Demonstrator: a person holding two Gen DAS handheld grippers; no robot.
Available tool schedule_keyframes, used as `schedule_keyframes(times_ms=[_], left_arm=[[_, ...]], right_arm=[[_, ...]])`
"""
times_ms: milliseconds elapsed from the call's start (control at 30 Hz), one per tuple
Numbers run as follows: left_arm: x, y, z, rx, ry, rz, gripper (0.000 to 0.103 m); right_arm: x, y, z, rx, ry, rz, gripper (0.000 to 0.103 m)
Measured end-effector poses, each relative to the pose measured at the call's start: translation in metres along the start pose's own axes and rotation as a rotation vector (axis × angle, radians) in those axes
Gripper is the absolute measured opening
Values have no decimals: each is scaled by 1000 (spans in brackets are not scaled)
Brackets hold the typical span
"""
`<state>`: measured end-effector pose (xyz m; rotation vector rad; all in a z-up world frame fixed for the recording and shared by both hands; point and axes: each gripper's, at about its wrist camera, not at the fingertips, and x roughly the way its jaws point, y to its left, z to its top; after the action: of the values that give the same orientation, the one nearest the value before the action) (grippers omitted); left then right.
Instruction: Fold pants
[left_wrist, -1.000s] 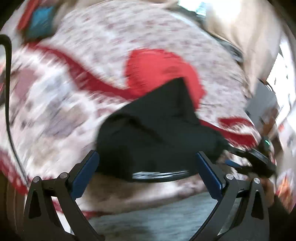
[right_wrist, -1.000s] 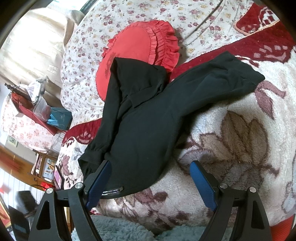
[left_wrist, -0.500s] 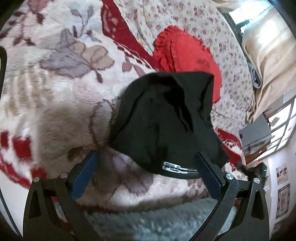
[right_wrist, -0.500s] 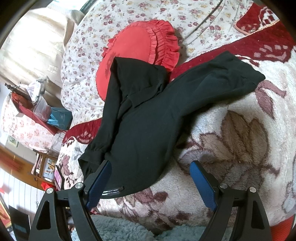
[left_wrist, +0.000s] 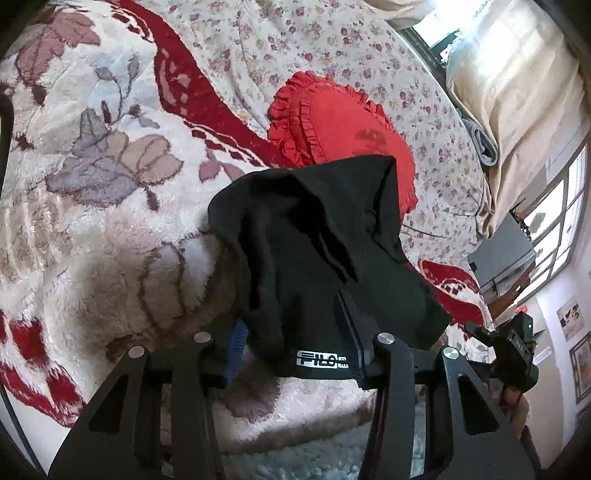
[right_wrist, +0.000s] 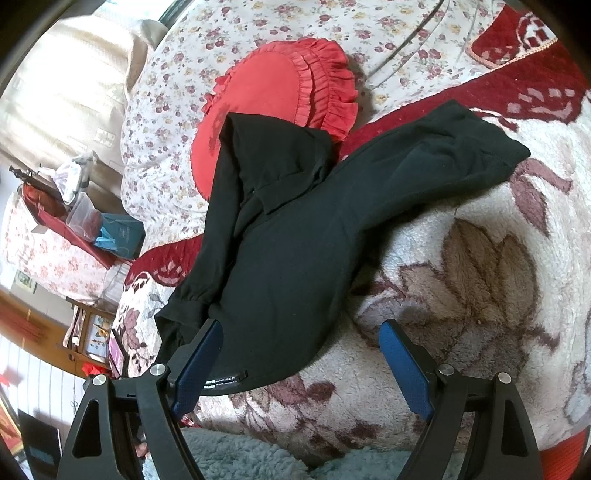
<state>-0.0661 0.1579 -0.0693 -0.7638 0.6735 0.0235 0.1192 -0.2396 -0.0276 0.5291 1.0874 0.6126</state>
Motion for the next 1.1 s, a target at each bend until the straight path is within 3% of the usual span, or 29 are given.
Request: schedule_keyframes(times_ms=[100,367,433,500,600,733,933,1000,1100], left_arm=[[13,9,2,-32,41,68,44],[19,12,4,-60,40,90,44],[20,9,5,-49,47,103,45],[20,6,6,-41,51,106,44],[21,5,7,-42,52,94,45],[23,0,6,-24,55,111,45],[28,-1,7,-17,75,134,45],[28,-2,7,-13,78,141,45],[28,-2,7,-15,79,145,45]], right_arm=[[0,-1,-1,1,0,-1,85],[-9,-5,6,13,-18,22,82],[-30,-10,18,-7,-71,10,78],[-67,-20,36,-45,-181,-2,78],[-110,-54,61,8,-282,37,78],[-124,-133,77,324,-233,145,79],[-73,-153,77,384,-68,293,72],[-53,-155,80,399,-48,295,68],[-35,-169,79,481,-43,224,61]])
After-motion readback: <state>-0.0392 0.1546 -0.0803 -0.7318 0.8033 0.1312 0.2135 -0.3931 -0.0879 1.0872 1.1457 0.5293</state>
